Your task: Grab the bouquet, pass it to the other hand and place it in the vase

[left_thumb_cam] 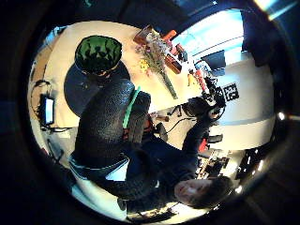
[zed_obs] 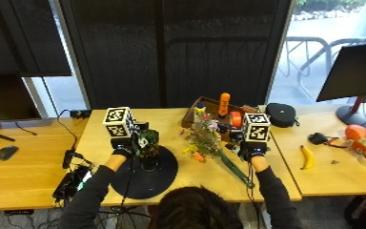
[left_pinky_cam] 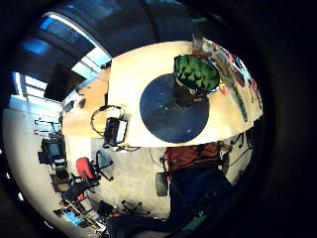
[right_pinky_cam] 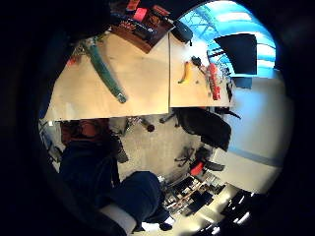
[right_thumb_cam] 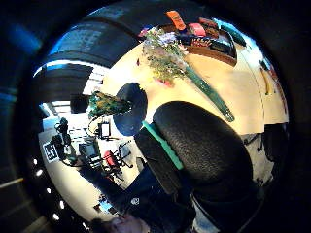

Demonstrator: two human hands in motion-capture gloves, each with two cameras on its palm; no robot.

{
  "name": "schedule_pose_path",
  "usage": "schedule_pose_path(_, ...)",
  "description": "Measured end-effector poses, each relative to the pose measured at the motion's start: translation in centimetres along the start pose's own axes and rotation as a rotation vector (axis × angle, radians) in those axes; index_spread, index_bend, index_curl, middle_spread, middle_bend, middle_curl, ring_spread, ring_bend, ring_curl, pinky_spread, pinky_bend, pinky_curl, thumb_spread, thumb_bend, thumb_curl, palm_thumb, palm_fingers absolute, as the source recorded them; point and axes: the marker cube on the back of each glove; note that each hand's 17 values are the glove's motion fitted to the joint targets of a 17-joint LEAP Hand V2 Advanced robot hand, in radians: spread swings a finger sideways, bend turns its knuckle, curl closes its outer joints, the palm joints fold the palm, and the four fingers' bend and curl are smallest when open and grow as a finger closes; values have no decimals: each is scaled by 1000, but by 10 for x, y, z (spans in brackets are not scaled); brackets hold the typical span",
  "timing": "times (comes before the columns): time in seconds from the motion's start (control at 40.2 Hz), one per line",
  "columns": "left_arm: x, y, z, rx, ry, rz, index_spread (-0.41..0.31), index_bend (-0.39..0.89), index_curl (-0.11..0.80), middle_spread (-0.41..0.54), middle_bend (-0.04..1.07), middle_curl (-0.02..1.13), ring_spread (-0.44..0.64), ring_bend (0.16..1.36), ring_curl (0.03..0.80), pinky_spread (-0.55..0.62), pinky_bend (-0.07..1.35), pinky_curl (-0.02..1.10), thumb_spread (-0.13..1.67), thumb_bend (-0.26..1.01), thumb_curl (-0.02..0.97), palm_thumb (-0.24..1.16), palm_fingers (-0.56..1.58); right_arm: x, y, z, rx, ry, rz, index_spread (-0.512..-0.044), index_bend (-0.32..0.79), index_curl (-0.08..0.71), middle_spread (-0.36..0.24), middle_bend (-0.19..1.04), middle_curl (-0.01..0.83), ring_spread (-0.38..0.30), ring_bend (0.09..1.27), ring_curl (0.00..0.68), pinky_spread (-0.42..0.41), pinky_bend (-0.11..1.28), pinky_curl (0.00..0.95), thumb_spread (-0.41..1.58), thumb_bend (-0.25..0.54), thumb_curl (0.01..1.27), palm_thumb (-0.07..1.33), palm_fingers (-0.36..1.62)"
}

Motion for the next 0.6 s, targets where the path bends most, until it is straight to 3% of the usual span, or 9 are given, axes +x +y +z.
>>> schedule_pose_path(0.149,1,3,7,-30,-41,1,-67,314,160,50,176,133,91,441,165,212,213,122,734,88,81,181,481,2,-2,5,13,0,-13,-280,142,95,-97,186,93,11,402,135,80,411,163,753,147,64,251,298)
schedule_pose_path(0.248,5,8,9,-55,-31,8,-75,310,203,59,170,163,106,449,192,253,197,149,877,73,108,186,466,1,-1,6,14,-6,-23,-320,151,126,-81,199,131,12,406,158,92,409,192,916,138,83,261,292)
schedule_pose_path(0.596,9,13,17,-56,-20,31,-80,286,303,80,145,214,136,452,235,306,195,212,1079,2,182,190,426,-12,3,-9,-38,-7,-37,-358,132,180,-54,242,232,0,437,210,107,384,246,1159,84,137,278,349)
